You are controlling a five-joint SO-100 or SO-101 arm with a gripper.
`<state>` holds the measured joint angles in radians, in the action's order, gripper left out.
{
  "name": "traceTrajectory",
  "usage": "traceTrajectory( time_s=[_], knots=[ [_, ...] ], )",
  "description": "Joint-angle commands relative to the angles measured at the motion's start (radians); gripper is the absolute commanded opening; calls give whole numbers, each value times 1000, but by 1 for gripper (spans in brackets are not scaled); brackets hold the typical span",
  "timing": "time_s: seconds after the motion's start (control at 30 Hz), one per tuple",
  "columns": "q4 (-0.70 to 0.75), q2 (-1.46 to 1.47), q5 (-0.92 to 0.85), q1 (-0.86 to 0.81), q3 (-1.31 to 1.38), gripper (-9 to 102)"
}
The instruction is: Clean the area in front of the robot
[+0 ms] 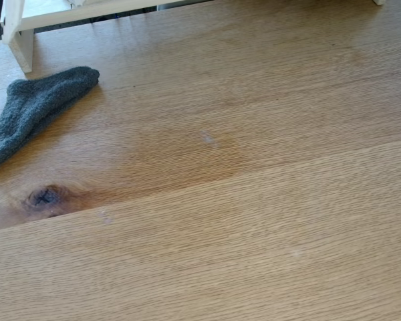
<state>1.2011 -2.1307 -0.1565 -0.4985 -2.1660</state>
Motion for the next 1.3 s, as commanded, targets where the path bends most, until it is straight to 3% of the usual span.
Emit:
traceTrajectory(
  time_s=[0.0, 0.13, 0.63, 1.03, 1.13, 1.27],
  knots=[
    [-78, 61, -18, -91, 54, 20],
    [-183, 298, -60, -206, 52, 37],
    [-577, 957, -272, -336, 67, 33],
    [-716, 1157, -360, -304, 69, 7],
    [-689, 1108, -345, -291, 69, 0],
    [-561, 913, -262, -229, 71, 0]
  ],
)
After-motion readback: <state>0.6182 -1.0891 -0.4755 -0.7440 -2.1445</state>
